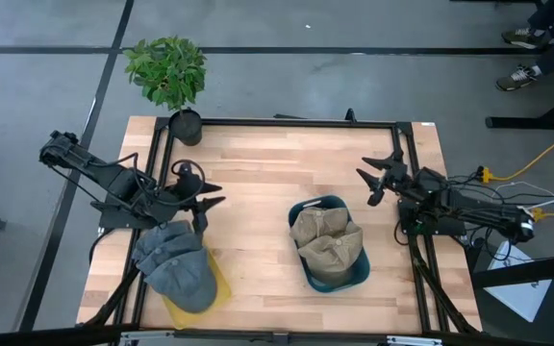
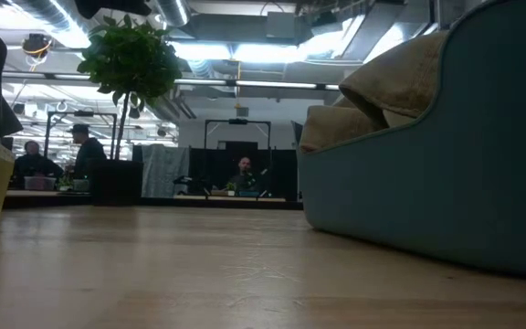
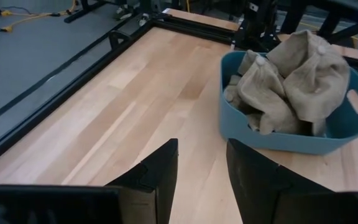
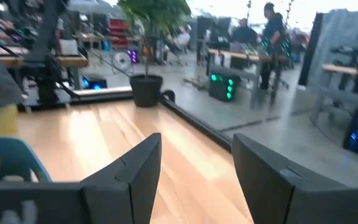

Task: Pick & Place hat
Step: Return to Home Position

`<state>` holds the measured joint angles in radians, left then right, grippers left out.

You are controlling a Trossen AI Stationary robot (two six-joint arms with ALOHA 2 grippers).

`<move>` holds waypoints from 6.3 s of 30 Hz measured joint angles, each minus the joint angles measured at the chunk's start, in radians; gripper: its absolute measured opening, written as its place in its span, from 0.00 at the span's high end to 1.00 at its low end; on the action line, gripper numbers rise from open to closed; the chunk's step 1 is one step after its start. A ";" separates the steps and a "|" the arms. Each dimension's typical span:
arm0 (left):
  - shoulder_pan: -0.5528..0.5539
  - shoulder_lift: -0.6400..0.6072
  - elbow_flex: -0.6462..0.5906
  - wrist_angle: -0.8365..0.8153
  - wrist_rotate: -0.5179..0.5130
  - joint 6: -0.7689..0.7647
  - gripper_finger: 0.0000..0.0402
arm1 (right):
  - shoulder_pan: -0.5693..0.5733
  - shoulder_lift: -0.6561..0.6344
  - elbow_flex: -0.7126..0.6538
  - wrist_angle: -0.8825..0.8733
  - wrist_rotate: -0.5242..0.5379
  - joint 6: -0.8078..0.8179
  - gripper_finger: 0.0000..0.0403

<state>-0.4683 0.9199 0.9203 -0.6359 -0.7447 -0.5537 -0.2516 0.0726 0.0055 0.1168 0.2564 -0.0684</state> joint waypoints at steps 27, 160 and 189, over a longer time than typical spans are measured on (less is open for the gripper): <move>0.178 -0.650 -0.566 0.367 0.319 0.292 0.67 | -0.001 -0.021 0.001 -0.055 0.032 -0.094 0.51; 0.682 -0.792 -0.912 0.661 0.660 0.488 0.67 | 0.000 -0.021 0.002 -0.054 0.030 -0.094 0.51; 0.682 -0.792 -0.912 0.661 0.660 0.488 0.67 | 0.000 -0.021 0.002 -0.054 0.030 -0.094 0.51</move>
<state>0.2142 0.1284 0.0086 0.0254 -0.0849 -0.0654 -0.2520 0.0521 0.0071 0.0625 0.2867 -0.1623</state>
